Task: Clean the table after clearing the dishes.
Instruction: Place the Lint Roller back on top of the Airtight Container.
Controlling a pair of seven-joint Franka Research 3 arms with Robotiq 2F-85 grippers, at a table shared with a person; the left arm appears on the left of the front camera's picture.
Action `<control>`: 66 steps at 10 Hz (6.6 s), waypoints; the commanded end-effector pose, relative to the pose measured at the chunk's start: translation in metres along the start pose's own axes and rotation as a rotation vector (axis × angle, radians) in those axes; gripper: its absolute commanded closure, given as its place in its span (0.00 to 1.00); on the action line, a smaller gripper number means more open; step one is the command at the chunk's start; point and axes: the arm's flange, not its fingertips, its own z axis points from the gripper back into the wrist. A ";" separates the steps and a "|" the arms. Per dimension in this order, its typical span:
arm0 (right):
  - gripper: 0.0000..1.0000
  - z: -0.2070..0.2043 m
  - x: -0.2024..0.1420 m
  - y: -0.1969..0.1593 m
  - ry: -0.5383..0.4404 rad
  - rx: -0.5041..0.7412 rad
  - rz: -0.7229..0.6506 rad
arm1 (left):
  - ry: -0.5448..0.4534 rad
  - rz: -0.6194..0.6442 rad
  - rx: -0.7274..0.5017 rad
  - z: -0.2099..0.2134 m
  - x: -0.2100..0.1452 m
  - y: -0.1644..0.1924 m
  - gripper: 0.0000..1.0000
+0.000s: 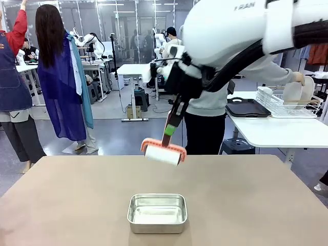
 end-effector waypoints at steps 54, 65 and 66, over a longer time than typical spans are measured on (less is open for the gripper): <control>0.00 -0.179 -0.031 -0.104 0.090 0.285 0.028 | 0.000 0.007 0.006 -0.002 -0.002 -0.007 0.00; 0.00 -0.101 -0.328 -0.065 -0.690 0.575 -0.785 | 0.000 0.007 0.006 -0.002 -0.002 -0.007 0.00; 0.00 -0.101 -0.334 -0.060 -0.681 0.612 -0.638 | 0.000 0.007 0.006 -0.002 -0.002 -0.007 0.00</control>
